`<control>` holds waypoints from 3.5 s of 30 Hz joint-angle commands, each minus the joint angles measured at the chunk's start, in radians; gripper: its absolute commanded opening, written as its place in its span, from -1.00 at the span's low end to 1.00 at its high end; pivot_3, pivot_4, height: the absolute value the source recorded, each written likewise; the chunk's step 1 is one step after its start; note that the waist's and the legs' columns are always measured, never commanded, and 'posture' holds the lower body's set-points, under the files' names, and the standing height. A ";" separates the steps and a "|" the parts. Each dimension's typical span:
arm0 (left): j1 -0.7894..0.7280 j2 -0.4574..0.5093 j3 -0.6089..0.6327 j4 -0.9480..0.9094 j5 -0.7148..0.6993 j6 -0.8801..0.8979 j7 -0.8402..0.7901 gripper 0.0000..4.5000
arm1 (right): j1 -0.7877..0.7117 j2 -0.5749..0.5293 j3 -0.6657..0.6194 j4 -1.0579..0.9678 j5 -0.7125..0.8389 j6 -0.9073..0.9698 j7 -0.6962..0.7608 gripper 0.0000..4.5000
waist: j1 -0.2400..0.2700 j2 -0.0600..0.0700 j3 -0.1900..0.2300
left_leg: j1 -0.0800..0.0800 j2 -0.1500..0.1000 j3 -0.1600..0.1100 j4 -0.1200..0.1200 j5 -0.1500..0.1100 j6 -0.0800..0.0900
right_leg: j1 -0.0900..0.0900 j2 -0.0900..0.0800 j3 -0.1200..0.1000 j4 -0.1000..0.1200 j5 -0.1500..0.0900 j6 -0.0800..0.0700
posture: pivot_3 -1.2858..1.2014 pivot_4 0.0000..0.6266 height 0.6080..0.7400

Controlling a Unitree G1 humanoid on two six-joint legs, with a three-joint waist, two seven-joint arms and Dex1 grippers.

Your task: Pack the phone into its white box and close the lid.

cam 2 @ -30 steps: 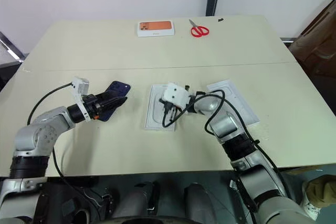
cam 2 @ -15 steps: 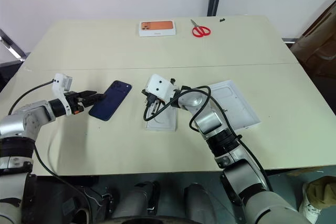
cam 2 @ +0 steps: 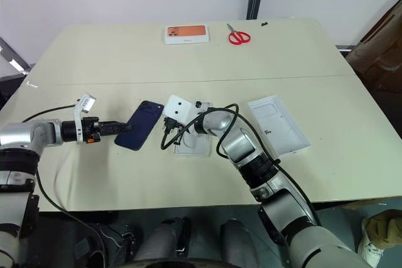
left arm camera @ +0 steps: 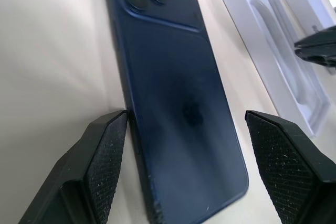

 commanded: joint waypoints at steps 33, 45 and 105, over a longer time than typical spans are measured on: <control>0.029 -0.149 0.087 -0.096 -0.110 0.295 0.067 0.68 | -0.153 0.131 0.130 0.322 -0.135 -0.007 0.002 -0.96 | 0.011 0.005 -0.006 | 0.007 -0.001 -0.001 -0.001 -0.002 0.003 | 0.007 -0.001 -0.001 0.000 0.000 0.000 | 0.03 -0.52 0.91; 0.004 -0.124 0.022 -0.220 -0.032 0.291 0.165 0.68 | -0.143 0.129 0.120 0.309 -0.148 -0.014 0.014 -0.96 | 0.013 0.005 -0.006 | 0.007 -0.001 -0.002 -0.001 -0.001 0.002 | 0.008 -0.001 -0.001 0.000 0.000 0.000 | 0.03 -0.52 0.91; 0.081 -0.186 0.269 -0.139 -0.257 0.377 0.320 -0.99 | -0.112 0.106 0.116 0.277 -0.175 -0.024 0.013 -1.00 | -0.019 0.004 -0.006 | 0.008 0.000 -0.003 -0.005 0.000 -0.001 | 0.006 0.000 -0.001 -0.001 0.000 0.000 | 0.03 -0.52 0.91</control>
